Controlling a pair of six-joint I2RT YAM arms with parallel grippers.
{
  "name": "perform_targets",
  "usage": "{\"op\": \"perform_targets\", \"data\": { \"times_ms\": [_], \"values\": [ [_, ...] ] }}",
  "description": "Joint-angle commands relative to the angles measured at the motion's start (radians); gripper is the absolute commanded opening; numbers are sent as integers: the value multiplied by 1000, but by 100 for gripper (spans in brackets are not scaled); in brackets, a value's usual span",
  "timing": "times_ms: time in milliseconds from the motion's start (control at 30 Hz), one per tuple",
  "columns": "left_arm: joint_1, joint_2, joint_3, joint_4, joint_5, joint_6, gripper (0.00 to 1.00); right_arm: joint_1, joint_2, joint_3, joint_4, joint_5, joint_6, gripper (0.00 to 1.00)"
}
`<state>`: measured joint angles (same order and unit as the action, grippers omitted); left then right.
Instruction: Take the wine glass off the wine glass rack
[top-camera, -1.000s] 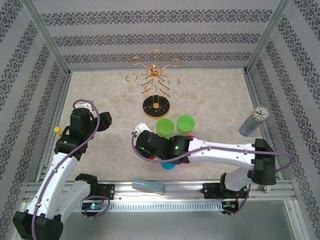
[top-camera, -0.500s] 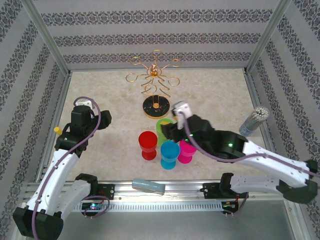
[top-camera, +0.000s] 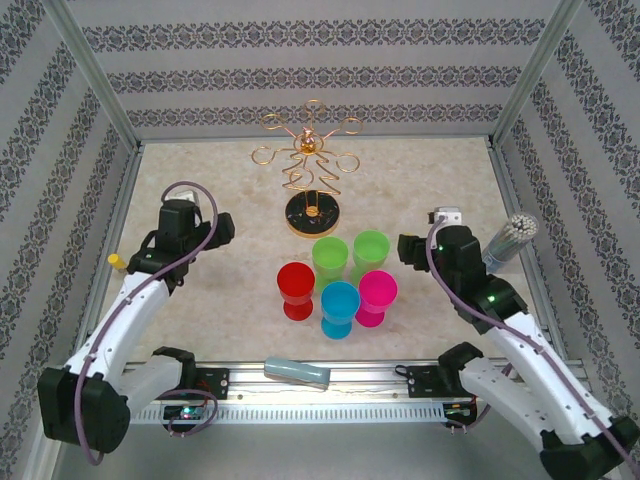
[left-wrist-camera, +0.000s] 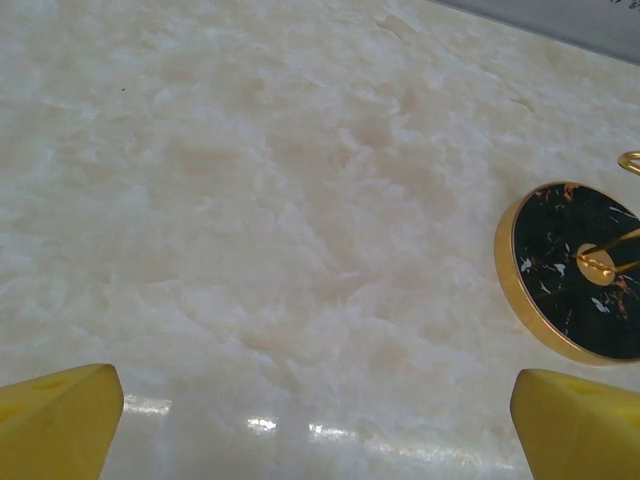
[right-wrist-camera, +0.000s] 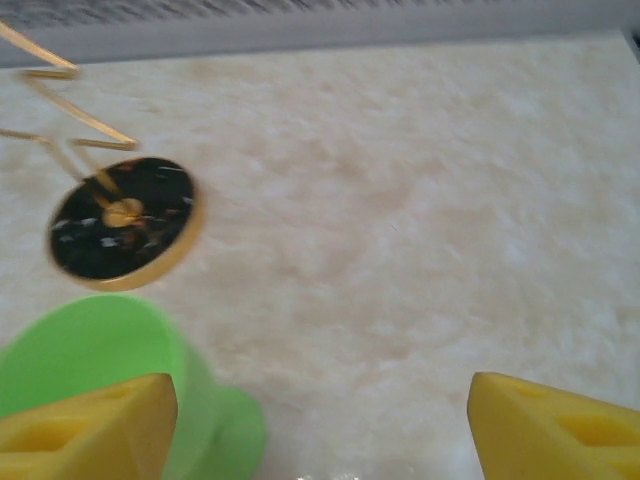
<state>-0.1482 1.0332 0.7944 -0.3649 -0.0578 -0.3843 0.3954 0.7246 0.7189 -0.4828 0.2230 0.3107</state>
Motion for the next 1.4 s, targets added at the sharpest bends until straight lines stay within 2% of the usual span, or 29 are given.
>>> {"op": "perform_targets", "data": {
  "times_ms": [0, 67, 233, 500, 767, 1033, 1367],
  "values": [
    [13, 33, 0, 85, -43, 33, 100, -104, 13, -31, 116, -128, -18, 96],
    [13, 46, -9, 114, -55, 52, 100, -129, 41, -59, 172, -40, -33, 98],
    [13, 54, -92, 264, -106, 94, 100, -211, 147, -132, 324, 13, -91, 98],
    [14, 145, -113, 357, -147, 149, 100, -296, 242, -235, 536, -27, -105, 98],
    [13, 202, -154, 517, -170, 228, 100, -339, 366, -234, 649, -52, -137, 98],
    [13, 273, -210, 705, -197, 314, 100, -346, 526, -212, 786, -74, -154, 98],
    [13, 407, -262, 928, -235, 421, 100, -343, 648, -191, 911, -81, -176, 98]
  ]
}}
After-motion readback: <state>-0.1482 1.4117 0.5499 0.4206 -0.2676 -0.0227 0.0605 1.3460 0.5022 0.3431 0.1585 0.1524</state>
